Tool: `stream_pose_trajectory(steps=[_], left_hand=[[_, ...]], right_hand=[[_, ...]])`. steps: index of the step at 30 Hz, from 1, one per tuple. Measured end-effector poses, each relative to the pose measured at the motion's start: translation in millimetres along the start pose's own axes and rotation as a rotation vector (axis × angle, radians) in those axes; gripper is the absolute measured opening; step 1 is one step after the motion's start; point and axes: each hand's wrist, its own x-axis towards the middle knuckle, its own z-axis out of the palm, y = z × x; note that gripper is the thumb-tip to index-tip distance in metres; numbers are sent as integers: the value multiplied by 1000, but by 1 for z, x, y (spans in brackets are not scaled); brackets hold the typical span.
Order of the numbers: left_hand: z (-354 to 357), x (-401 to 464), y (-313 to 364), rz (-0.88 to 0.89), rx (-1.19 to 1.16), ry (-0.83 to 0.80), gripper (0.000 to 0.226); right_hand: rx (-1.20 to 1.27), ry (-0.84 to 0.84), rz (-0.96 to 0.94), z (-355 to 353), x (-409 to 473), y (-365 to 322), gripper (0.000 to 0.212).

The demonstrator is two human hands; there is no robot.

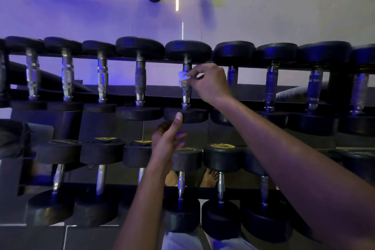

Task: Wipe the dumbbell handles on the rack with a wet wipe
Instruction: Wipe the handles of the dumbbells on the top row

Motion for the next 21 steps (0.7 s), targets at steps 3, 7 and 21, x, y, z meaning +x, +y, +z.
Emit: stream_pose_trajectory(steps=[3, 7, 21], left_hand=[[2, -4, 2, -9, 23, 14, 72], [2, -7, 3, 7, 50, 26, 84], [-1, -6, 1, 15, 52, 38, 73]], right_hand=[[-38, -126, 53, -2, -20, 7, 14], [-96, -211, 85, 2, -41, 16, 18], [-87, -349, 368, -2, -18, 24, 20]])
